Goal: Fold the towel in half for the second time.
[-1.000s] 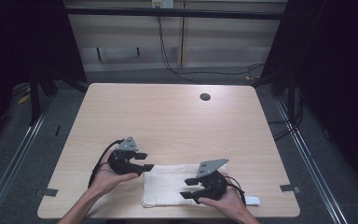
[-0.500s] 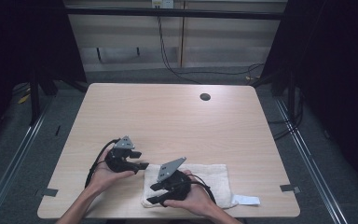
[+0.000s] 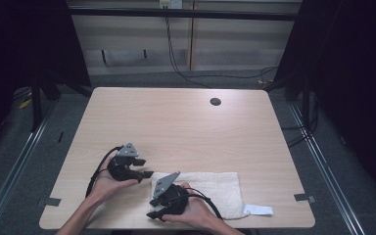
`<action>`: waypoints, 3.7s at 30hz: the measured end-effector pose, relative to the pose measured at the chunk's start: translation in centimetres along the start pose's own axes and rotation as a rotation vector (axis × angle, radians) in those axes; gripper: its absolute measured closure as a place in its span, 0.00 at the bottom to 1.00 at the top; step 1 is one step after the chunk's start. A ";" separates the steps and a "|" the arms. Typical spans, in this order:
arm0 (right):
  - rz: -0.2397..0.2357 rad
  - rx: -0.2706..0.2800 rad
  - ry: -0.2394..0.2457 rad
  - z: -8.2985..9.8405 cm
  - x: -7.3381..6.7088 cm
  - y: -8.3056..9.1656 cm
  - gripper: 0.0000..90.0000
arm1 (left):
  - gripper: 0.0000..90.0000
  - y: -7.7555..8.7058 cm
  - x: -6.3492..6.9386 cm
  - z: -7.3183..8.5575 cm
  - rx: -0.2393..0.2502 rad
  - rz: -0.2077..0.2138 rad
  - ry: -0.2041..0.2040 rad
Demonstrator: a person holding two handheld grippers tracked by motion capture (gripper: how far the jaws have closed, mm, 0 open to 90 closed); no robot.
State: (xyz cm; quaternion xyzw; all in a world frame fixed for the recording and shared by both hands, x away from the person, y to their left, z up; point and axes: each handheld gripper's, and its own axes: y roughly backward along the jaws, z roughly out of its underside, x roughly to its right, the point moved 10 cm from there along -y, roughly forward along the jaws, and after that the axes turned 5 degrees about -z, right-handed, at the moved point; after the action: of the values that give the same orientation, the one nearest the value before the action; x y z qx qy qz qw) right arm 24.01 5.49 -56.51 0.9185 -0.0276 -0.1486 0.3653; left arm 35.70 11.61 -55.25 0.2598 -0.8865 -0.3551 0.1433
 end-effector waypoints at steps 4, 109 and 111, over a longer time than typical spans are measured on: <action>0.002 0.002 0.002 0.0 0.0 -0.1 0.65 | 0.45 0.0 -0.1 0.1 0.001 -0.002 0.008; 0.034 0.187 0.026 -6.6 0.1 2.9 0.95 | 0.95 3.2 -1.1 -1.7 0.101 0.101 0.097; 0.039 0.192 0.024 -7.1 0.2 2.7 0.95 | 0.95 3.6 -1.6 -1.6 0.105 0.084 0.098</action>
State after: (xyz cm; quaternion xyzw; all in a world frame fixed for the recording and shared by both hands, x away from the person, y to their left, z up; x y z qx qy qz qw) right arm 26.41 8.15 -49.85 0.9503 -0.0554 -0.1271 0.2786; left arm 36.43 13.82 -51.75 0.2468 -0.9059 -0.2885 0.1875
